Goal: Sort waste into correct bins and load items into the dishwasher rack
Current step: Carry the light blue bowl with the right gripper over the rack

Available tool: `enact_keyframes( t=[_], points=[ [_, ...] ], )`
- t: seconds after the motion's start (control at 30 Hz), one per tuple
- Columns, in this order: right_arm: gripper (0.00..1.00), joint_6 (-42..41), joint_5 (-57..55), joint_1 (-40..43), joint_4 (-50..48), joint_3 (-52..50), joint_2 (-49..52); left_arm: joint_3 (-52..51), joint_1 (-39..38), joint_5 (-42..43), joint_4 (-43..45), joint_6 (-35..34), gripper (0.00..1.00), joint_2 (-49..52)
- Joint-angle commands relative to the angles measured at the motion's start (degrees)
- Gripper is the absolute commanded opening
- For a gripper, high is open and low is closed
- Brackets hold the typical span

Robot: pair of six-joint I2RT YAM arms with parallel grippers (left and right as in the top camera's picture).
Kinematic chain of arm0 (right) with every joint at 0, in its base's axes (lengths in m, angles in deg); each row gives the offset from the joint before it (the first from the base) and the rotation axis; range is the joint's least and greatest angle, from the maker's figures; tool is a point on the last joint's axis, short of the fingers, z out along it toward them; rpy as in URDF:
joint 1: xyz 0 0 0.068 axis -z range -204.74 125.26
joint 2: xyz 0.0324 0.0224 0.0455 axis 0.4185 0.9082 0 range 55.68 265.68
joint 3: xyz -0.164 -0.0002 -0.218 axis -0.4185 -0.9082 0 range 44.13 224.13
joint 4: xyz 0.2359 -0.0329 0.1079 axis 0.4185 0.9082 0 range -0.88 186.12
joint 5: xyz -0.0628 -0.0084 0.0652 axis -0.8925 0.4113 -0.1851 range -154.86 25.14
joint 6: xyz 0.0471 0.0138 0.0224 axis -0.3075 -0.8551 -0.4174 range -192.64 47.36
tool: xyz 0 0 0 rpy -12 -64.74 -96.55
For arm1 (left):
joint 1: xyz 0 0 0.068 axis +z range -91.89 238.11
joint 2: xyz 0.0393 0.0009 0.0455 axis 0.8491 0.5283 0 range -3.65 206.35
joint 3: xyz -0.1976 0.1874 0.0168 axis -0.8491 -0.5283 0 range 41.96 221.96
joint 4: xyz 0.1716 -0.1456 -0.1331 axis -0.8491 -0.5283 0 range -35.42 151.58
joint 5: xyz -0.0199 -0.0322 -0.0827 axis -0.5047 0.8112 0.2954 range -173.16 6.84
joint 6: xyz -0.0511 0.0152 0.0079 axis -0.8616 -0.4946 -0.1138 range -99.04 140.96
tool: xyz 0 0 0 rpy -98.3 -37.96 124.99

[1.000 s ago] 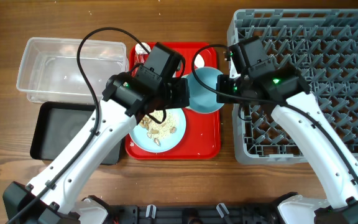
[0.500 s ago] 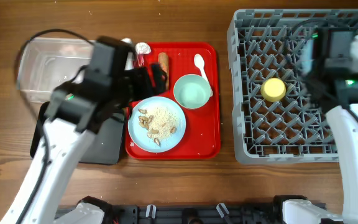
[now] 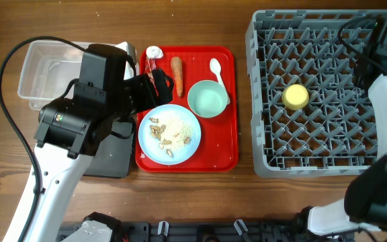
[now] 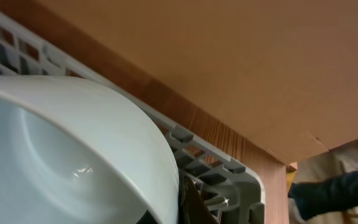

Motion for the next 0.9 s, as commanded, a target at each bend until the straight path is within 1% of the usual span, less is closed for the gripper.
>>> enact_keyframes(
  t=[0.0, 0.13, 0.2, 0.33, 0.6, 0.7, 0.87],
  points=[
    [0.04, 1.2, -2.1, 0.4, -0.8, 0.6, 4.3, 0.1, 0.3, -0.3, -0.7, 0.3, 1.00, -0.4],
    [0.04, 5.6, -2.3, 0.4, -3.5, 0.6, 6.9, 0.1, 0.3, -0.3, -1.4, 0.3, 1.00, -0.4],
    [0.04, 8.7, -5.9, 0.5, -6.3, 0.6, 7.6, 0.1, 0.3, -0.3, -1.9, 0.3, 1.00, -0.4],
    [0.04, 14.7, -7.3, 1.0, -9.9, 0.6, 7.6, 0.1, 0.3, -0.3, -2.8, 0.3, 1.00, -0.4],
    [0.04, 18.8, -7.2, 2.7, -10.1, 0.1, 8.7, 0.1, 0.2, -0.3, -3.7, 0.3, 1.00, -0.4],
    [0.04, 19.2, -7.2, 2.7, -10.6, 0.1, 9.4, 0.1, 0.2, -0.3, -3.8, 0.3, 1.00, -0.4],
    [0.04, 22.5, -7.7, 2.4, -10.4, 0.1, 11.8, 0.1, 0.2, -0.3, -4.0, 0.3, 1.00, -0.4]
  ],
)
